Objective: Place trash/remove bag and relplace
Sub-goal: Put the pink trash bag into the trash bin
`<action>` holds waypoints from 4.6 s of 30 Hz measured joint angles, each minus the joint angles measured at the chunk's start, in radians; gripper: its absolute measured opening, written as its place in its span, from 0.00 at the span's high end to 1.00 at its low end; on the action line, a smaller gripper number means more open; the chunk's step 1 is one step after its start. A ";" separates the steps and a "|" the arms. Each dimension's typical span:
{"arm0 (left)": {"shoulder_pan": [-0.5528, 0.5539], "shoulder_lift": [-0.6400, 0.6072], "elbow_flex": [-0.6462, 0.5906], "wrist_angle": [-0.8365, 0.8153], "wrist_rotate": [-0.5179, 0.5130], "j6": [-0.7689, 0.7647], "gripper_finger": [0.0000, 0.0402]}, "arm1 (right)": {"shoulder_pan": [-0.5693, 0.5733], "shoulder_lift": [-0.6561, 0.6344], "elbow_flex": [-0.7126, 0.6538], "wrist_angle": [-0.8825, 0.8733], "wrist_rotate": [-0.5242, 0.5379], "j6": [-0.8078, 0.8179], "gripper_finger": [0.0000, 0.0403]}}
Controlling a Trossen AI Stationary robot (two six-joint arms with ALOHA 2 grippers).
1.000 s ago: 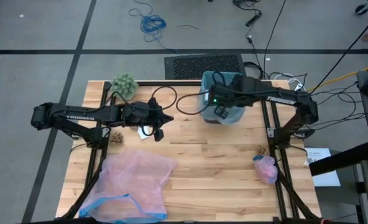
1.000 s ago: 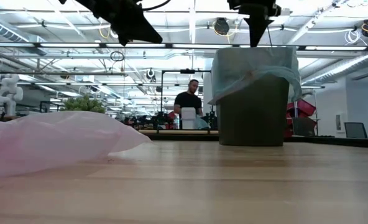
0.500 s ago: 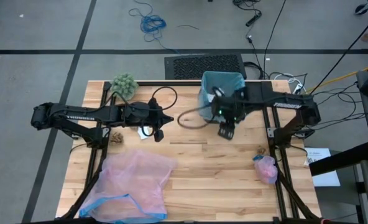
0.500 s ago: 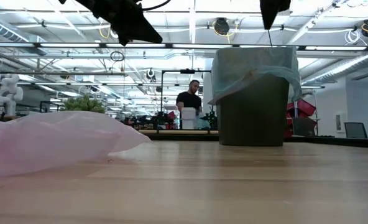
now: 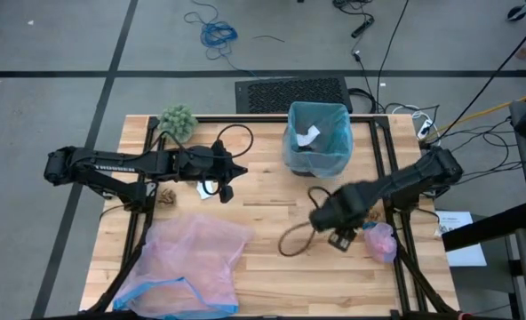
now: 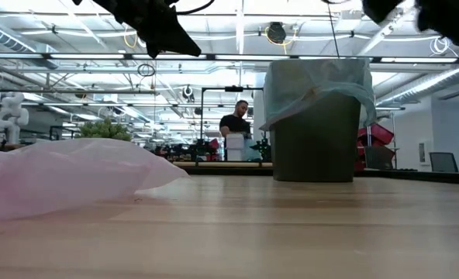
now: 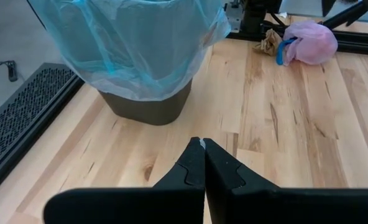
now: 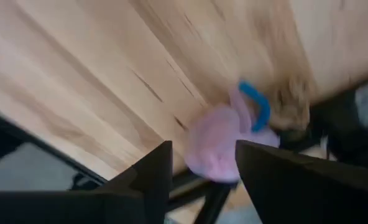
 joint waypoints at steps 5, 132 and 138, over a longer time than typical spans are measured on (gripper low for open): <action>0.000 0.000 0.000 -0.003 0.000 0.000 1.00 | 0.085 0.000 -0.132 0.008 -0.076 0.137 0.46; 0.000 0.000 0.000 0.075 0.024 0.007 1.00 | -0.862 0.123 0.389 0.139 0.397 -0.933 0.96; -0.008 0.000 0.000 0.075 0.044 0.001 1.00 | -0.891 0.209 0.329 0.141 0.307 -0.989 1.00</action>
